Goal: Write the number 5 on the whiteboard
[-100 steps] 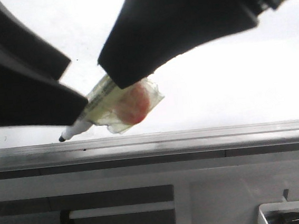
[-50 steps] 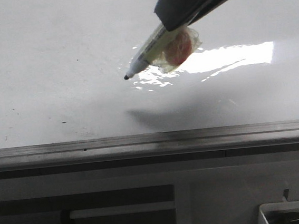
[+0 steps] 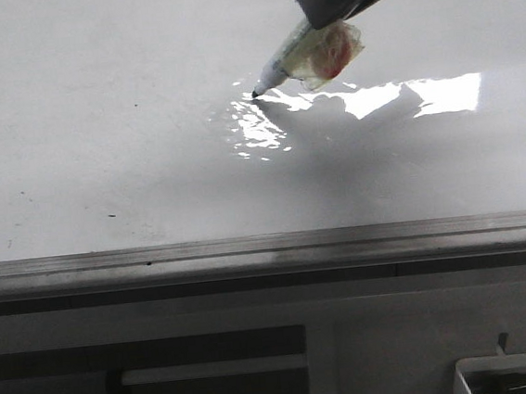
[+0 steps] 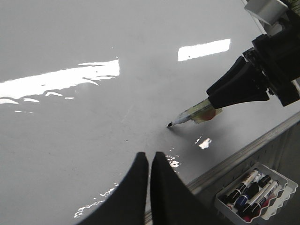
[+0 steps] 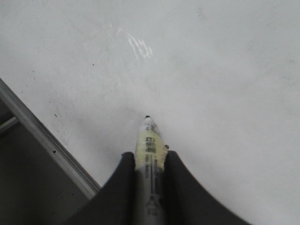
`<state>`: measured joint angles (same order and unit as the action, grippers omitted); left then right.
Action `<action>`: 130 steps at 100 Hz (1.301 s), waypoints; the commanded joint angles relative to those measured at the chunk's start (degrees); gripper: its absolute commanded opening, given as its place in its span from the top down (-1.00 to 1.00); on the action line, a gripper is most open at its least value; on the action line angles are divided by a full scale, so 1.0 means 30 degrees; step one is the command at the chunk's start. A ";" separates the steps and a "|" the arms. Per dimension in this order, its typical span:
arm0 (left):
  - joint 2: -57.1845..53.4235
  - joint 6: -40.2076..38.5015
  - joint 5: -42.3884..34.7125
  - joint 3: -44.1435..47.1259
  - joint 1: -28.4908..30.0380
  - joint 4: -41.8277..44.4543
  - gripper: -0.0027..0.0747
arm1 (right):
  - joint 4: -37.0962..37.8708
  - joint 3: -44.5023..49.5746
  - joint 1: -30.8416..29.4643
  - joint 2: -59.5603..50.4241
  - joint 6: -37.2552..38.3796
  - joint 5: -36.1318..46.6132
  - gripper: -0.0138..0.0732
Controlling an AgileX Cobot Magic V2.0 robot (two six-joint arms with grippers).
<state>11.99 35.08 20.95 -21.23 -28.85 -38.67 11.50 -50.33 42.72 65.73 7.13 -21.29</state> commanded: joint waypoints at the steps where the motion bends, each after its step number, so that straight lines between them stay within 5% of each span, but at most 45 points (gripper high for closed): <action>1: 0.0133 -0.0161 -0.1005 -0.0511 0.0034 -0.0585 0.98 | 0.0561 -0.0695 -0.0148 -0.0123 0.0070 0.1490 0.77; 103: 0.0133 -0.0161 -0.0686 -0.0511 0.0034 -0.0940 0.98 | -0.0998 -0.0783 -0.0070 0.0917 0.0885 -0.1605 0.77; 114: 0.0133 -0.0161 -0.0686 -0.0511 0.0034 -0.0940 0.98 | 0.0048 -0.0819 -0.0147 0.0917 0.1071 -0.2175 0.77; 130: 0.0133 -0.0161 -0.0686 -0.0511 0.0034 -0.0940 0.98 | 0.3760 -0.0814 -0.0181 0.0398 0.4879 -0.4025 0.77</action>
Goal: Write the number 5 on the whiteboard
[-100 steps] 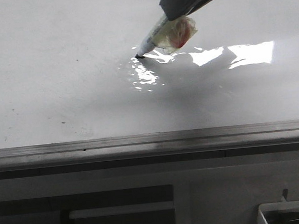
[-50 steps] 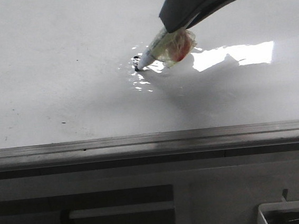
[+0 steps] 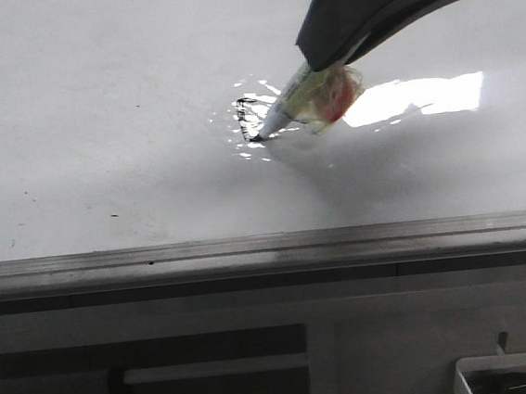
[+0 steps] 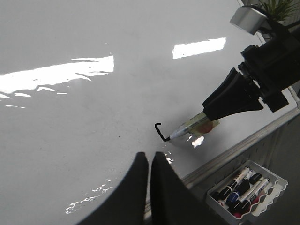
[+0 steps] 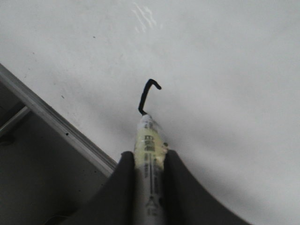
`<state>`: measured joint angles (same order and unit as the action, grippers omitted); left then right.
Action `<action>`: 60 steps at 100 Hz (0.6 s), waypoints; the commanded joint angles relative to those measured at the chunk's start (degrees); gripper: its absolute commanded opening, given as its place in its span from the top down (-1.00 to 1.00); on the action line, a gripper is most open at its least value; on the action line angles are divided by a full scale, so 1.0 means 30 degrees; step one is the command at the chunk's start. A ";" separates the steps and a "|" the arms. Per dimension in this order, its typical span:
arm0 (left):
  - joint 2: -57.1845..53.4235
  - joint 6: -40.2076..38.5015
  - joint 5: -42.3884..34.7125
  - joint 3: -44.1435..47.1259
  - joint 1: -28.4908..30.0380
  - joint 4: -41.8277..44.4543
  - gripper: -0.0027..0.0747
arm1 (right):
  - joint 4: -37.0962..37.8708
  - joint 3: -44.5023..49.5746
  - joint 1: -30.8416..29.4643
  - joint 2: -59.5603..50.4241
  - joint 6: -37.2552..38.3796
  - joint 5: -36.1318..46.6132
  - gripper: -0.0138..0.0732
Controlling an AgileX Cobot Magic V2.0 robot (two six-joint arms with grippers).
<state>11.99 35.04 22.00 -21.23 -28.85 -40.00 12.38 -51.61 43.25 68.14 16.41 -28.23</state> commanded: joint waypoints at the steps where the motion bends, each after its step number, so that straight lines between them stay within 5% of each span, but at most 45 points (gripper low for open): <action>1: 0.0133 -0.0148 -0.1036 -0.0511 0.0034 -0.0496 0.98 | 0.3588 -0.0389 -0.0356 -0.0447 0.1924 -0.1789 0.77; 24: 0.0133 -0.0148 -0.1071 -0.0511 0.0034 -0.0496 0.98 | 0.2730 -0.0229 -0.0286 -0.1211 0.2491 -0.3618 0.77; 44: 0.0133 -0.0148 -0.1071 -0.0511 0.0034 -0.0496 0.98 | 0.0846 0.1184 0.0825 -0.0428 0.2417 0.0216 0.77; 60: 0.0133 -0.0148 -0.1071 -0.0511 0.0034 -0.0496 0.98 | 0.0846 0.0404 0.1836 0.0526 0.2417 0.0294 0.77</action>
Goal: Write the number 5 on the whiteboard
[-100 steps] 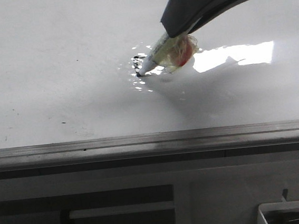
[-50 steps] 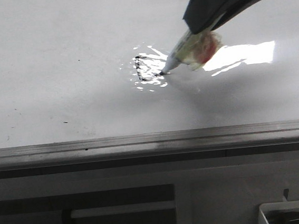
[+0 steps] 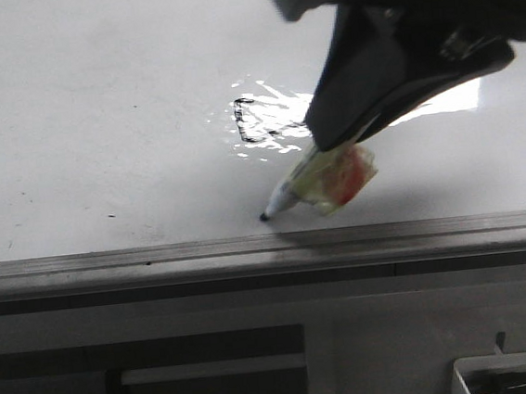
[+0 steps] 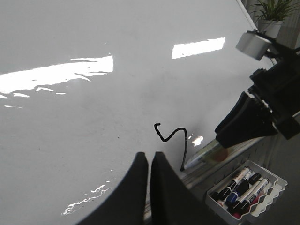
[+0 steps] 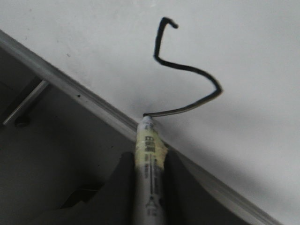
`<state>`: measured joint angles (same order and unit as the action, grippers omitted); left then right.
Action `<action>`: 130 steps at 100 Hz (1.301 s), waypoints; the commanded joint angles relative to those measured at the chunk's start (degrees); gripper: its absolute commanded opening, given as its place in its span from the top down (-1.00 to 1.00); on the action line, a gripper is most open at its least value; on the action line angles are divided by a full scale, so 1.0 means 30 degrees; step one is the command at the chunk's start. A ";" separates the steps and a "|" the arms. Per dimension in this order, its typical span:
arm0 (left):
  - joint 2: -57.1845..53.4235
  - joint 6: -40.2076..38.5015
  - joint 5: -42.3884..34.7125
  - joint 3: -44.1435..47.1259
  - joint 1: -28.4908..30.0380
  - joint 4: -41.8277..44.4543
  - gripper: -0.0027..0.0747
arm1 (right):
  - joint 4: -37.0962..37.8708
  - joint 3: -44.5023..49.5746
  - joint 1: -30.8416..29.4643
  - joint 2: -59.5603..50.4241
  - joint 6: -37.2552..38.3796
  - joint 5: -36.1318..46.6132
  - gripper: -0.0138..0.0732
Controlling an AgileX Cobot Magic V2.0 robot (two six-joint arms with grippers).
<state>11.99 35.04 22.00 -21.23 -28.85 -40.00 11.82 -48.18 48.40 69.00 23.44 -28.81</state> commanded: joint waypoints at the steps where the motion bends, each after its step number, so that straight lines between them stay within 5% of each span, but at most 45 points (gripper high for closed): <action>1: 0.0133 -0.0148 -0.1071 -0.0511 0.0034 -0.0496 0.98 | 0.1067 -0.0795 0.0186 0.0237 0.0073 0.0548 0.77; 36: 0.0133 -0.0148 -0.1071 -0.0511 0.0034 -0.0496 0.98 | 0.3457 -0.2750 0.0012 -0.1088 0.0073 0.0049 0.77; 130: 0.0133 -0.0148 -0.1071 -0.0511 0.0034 -0.0496 0.98 | 0.3779 -0.2750 -0.0878 0.0022 0.0352 0.1355 0.77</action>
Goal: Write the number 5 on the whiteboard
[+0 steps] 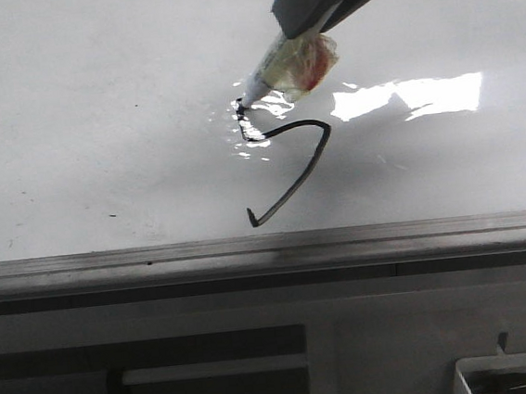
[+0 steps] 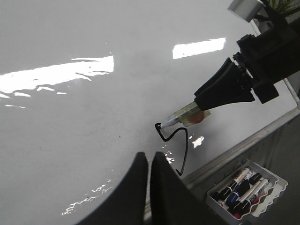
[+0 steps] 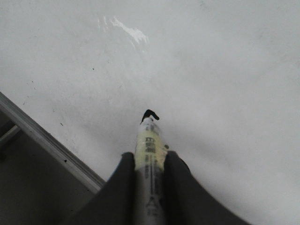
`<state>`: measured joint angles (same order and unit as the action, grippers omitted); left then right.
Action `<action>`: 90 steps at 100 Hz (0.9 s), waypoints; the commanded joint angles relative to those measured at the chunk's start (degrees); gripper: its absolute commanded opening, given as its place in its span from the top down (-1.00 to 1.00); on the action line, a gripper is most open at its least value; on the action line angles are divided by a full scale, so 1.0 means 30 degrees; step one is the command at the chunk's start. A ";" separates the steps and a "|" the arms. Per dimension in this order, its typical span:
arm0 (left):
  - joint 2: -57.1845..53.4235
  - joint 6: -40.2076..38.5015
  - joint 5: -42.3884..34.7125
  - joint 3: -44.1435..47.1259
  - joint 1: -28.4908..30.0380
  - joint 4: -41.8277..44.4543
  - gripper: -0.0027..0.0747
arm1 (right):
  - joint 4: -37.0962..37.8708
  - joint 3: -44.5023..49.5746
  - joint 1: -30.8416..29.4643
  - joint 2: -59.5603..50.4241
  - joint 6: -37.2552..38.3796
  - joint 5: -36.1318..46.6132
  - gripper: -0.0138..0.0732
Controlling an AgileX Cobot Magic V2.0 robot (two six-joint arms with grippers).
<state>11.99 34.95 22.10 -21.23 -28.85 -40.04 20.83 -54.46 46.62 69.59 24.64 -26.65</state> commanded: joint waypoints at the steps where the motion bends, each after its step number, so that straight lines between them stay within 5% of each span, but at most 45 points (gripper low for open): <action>1: 0.0133 -0.0118 -0.1103 -0.0511 0.0034 -0.0484 0.98 | 0.0776 -0.0656 -0.0284 -0.0176 -0.0046 0.0551 0.77; 57: 0.0133 -0.0118 -0.1069 -0.0511 0.0034 -0.0484 0.98 | 0.4421 -0.0656 -0.0284 -0.0907 0.3308 -0.4637 0.77; 90: 0.0133 -0.0118 -0.1069 -0.0511 0.0034 -0.0484 0.98 | 0.4719 -0.0722 0.0424 -0.2503 0.3308 -0.1452 0.78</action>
<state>11.99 34.95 22.10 -21.23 -28.85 -40.13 30.21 -55.34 47.24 65.72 34.38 -35.60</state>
